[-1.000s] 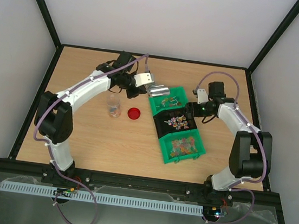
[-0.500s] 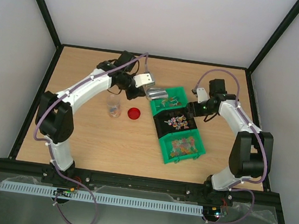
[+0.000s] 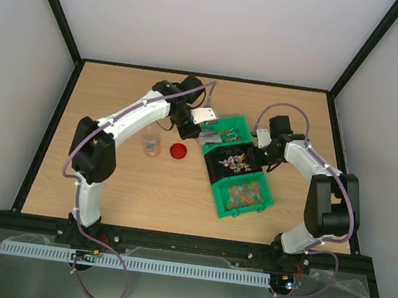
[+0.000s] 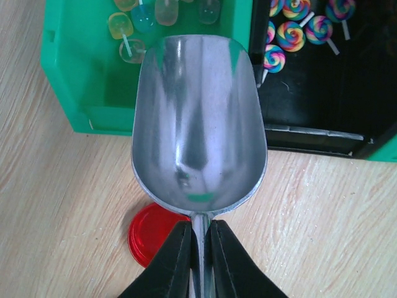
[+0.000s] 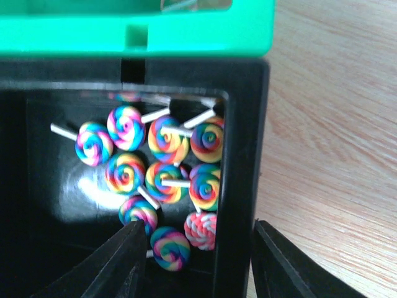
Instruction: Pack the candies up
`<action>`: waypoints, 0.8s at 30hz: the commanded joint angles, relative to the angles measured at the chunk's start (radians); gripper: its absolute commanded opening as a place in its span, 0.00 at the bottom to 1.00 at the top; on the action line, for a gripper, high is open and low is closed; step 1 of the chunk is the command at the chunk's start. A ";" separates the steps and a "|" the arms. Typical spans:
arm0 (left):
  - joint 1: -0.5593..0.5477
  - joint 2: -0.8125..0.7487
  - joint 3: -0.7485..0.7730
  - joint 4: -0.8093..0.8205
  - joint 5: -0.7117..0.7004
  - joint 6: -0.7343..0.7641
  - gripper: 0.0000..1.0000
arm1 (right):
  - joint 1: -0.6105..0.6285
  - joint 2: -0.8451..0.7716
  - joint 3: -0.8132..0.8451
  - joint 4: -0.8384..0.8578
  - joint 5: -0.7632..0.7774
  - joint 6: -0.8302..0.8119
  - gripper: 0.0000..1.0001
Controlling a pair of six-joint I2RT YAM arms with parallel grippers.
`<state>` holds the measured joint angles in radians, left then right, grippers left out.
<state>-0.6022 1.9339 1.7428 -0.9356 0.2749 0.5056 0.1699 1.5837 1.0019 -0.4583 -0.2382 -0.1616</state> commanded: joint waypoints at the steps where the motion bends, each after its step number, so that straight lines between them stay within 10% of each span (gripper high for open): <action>1: -0.024 0.088 0.117 -0.214 -0.057 -0.066 0.02 | 0.021 0.009 -0.002 0.059 0.053 0.039 0.42; 11: -0.066 0.164 0.268 -0.364 -0.234 -0.067 0.02 | 0.039 -0.086 -0.088 0.164 0.066 0.061 0.02; 24: -0.103 0.228 0.272 -0.365 -0.362 -0.122 0.02 | 0.124 -0.190 -0.136 0.221 0.156 0.105 0.01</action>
<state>-0.7074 2.1254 2.0026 -1.2289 -0.0193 0.4099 0.2722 1.4464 0.8715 -0.3046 -0.1219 -0.0704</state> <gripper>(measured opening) 0.095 0.075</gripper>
